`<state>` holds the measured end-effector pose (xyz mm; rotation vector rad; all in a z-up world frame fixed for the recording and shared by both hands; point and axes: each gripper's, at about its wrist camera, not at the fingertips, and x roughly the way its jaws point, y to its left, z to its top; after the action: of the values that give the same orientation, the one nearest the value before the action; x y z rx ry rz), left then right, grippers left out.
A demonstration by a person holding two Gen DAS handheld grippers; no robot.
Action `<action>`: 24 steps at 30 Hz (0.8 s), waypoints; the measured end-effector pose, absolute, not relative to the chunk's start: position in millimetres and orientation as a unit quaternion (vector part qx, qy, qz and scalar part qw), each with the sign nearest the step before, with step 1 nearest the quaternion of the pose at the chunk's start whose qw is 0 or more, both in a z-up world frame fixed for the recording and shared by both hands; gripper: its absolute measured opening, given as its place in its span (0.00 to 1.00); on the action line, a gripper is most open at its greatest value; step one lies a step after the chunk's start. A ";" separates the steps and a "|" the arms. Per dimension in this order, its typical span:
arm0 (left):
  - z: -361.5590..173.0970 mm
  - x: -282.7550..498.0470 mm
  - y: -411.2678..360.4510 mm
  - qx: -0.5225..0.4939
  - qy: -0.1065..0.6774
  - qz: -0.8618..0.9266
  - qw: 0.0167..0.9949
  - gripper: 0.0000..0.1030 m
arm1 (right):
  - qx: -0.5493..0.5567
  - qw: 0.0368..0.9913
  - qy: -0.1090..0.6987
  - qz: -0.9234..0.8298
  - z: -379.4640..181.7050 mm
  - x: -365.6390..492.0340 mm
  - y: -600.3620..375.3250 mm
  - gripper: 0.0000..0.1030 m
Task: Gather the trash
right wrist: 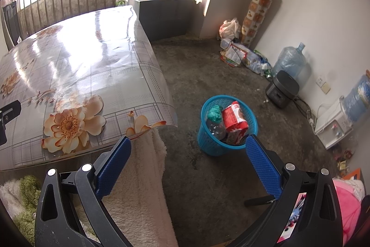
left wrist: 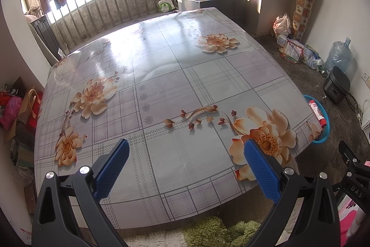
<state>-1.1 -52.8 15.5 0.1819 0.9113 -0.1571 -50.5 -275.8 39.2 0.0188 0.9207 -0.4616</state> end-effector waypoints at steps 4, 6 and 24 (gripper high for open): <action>15.3 -1.0 -51.7 0.087 0.439 -0.075 0.891 0.95 | 0.009 0.870 0.440 -0.221 39.2 -50.7 -275.9 0.92; 15.3 -1.1 -51.8 0.087 0.439 -0.075 0.891 0.95 | 0.009 0.870 0.440 -0.221 39.2 -50.8 -276.1 0.92; 15.2 -1.6 -49.5 0.088 0.439 -0.075 0.891 0.95 | 0.009 0.870 0.440 -0.221 39.0 -51.4 -275.7 0.92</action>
<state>-1.6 -49.5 15.2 0.1817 0.9114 -0.1554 -51.4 -275.7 39.0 0.0198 0.9202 -0.4619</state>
